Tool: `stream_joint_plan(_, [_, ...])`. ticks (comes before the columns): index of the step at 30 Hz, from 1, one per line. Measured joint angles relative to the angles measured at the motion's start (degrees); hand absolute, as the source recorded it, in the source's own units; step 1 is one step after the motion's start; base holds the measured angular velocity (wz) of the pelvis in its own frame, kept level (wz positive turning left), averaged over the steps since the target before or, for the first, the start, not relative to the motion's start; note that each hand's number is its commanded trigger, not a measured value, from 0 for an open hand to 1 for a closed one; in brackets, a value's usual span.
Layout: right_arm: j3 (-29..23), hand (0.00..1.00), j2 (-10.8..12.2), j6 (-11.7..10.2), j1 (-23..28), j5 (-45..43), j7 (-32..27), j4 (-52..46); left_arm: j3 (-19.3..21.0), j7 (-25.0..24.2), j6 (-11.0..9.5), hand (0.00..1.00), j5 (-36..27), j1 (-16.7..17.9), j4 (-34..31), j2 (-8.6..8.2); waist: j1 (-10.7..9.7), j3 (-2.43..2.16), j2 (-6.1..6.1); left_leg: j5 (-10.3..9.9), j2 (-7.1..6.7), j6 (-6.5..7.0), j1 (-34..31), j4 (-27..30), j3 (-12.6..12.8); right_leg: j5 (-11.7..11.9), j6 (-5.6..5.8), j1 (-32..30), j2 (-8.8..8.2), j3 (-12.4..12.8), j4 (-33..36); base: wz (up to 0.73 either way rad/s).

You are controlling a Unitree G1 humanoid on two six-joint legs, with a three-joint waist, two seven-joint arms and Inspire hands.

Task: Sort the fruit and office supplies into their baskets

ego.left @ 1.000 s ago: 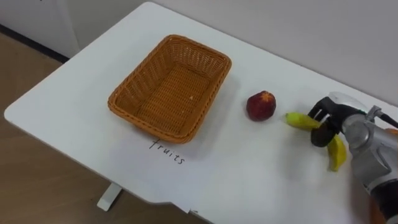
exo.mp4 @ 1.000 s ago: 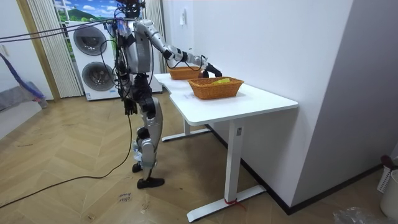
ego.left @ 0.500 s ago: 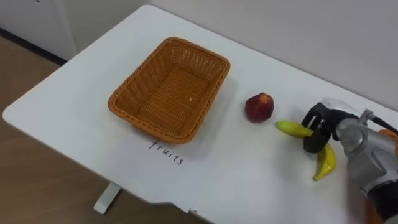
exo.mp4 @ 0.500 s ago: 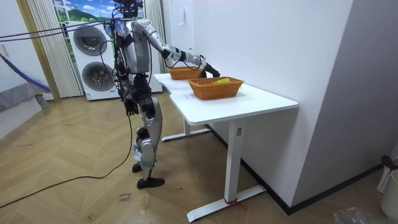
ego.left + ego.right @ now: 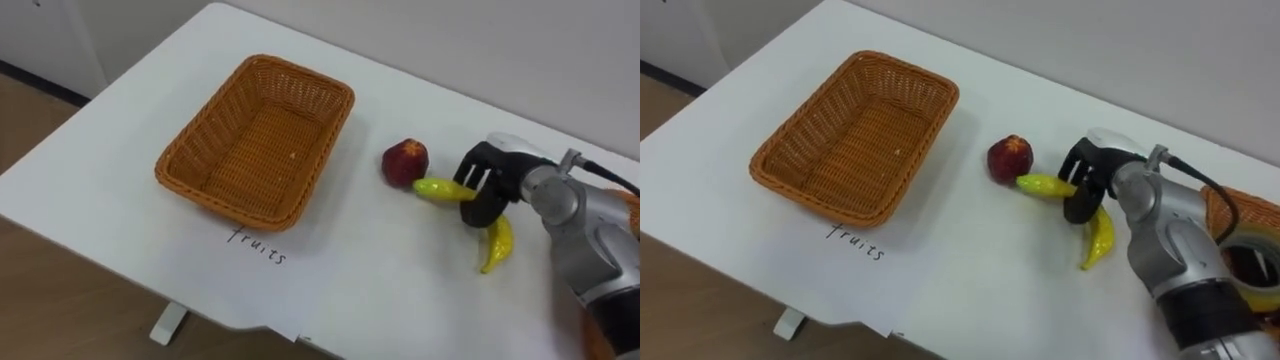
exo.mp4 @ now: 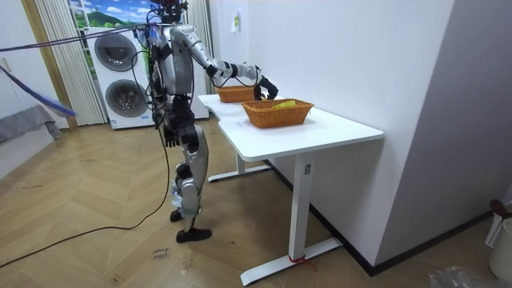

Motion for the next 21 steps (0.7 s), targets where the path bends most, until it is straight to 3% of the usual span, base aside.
stream_joint_plan(8, [-3.0,1.0,0.0,-1.8,-0.1,0.4,0.1,-10.1,1.1,0.2,-2.7,0.0,0.0,-0.2,2.5,-0.34,-1.1,-0.06,0.0,0.0,0.09,0.0,1.2,-0.3,0.1,0.0,0.01,1.1,0.13,0.6,-0.1,-0.02])
stream_joint_plan(14, [-4.6,1.0,-0.3,-2.5,-0.7,0.9,0.5,-14.9,1.6,0.2,-2.8,0.0,-0.1,0.0,3.5,-0.72,-2.1,-0.11,-0.09,0.0,0.12,0.0,0.8,-0.5,-0.1,0.0,0.01,0.8,0.15,0.6,0.2,0.0])
stream_joint_plan(21, [-4.7,1.0,-0.3,-2.5,-1.2,1.8,2.5,-20.7,1.9,0.2,-2.9,0.0,-0.5,-0.7,3.8,-1.08,-2.8,-0.47,-0.83,0.1,-0.19,-0.06,1.1,-0.6,0.0,0.0,0.0,0.8,0.3,1.1,0.2,-0.01])
